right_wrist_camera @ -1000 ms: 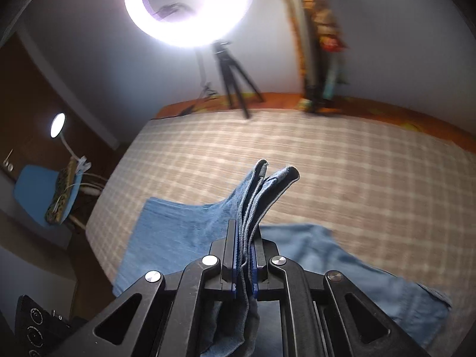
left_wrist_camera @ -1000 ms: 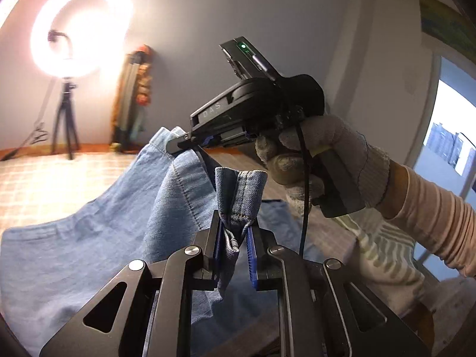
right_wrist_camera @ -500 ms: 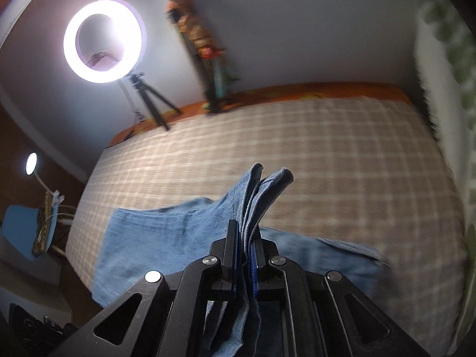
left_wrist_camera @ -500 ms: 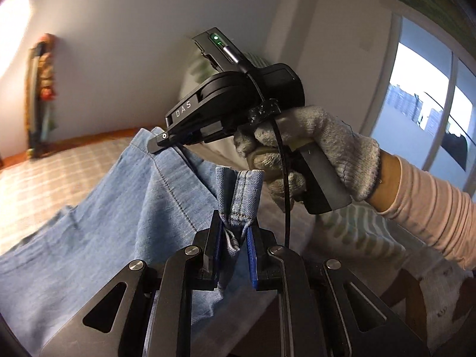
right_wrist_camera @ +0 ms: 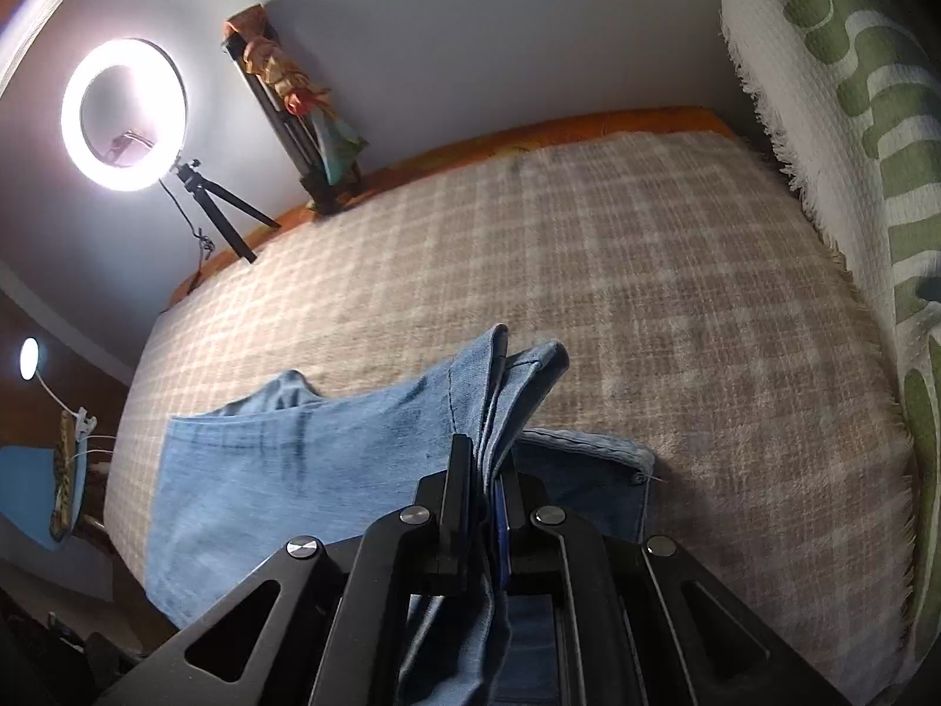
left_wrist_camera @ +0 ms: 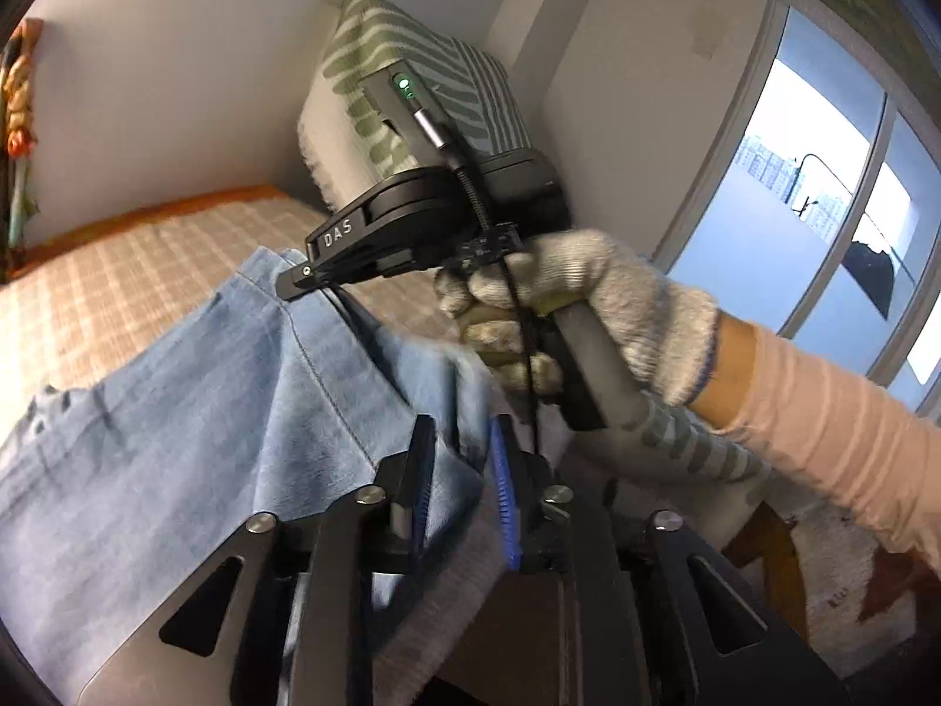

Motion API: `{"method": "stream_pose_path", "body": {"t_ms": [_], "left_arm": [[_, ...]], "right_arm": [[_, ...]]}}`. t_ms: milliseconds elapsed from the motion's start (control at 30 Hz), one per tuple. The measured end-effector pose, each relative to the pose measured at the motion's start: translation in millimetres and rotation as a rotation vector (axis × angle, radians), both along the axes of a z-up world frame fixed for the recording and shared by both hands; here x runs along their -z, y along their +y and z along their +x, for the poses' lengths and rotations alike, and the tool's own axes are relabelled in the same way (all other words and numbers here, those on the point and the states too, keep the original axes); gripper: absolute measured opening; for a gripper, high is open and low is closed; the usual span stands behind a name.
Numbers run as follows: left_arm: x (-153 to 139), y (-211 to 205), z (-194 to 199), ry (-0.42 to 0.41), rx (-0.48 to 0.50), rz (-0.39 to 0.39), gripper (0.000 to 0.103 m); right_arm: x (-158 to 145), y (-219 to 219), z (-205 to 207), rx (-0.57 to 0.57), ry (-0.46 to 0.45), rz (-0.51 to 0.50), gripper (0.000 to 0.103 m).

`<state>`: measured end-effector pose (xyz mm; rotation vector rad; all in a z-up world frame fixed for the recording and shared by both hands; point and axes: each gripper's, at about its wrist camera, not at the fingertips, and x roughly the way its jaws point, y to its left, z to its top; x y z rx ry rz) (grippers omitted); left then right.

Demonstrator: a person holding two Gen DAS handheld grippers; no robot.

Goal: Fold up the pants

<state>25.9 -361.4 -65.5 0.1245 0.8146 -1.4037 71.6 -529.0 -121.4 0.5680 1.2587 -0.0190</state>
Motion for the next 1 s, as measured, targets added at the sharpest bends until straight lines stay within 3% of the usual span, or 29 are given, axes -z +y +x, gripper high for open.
{"method": "stream_pose_path", "body": {"t_ms": [133, 200, 300, 333, 367, 433, 633, 767, 1000], "left_arm": [[-13.2, 28.8, 7.3, -0.011, -0.034, -0.014, 0.038], [-16.0, 49.2, 17.9, -0.031, -0.088, -0.018, 0.041], [-14.8, 94.6, 43.7, -0.095, -0.209, 0.036, 0.041], [-10.1, 108.4, 49.7, -0.115, -0.246, 0.063, 0.041], [-6.3, 121.7, 56.2, -0.141, -0.282, 0.092, 0.042], [8.2, 154.3, 71.1, -0.2, -0.362, 0.176, 0.042], [50.8, 218.8, 88.8, -0.232, -0.506, 0.327, 0.042], [62.9, 227.4, 82.9, -0.268, -0.516, 0.366, 0.042], [81.4, 228.3, 73.9, -0.272, -0.524, 0.388, 0.042]], "right_arm": [[10.0, -5.4, -3.4, 0.008, 0.018, -0.001, 0.004], [15.0, -6.4, -5.2, -0.007, 0.022, -0.026, 0.006], [19.4, -9.3, -10.5, 0.017, 0.036, -0.085, 0.023], [18.3, -10.7, -14.3, 0.03, 0.046, -0.111, 0.036], [16.4, -14.1, -19.9, 0.049, 0.05, -0.13, 0.038], [7.3, -18.0, -38.1, 0.087, 0.022, -0.139, 0.038], [-10.6, 10.4, -124.6, 0.126, -0.029, -0.006, 0.037], [3.1, 25.1, -161.6, 0.193, -0.005, 0.073, 0.036], [9.9, 49.6, -174.8, 0.2, 0.026, 0.072, 0.037]]}}
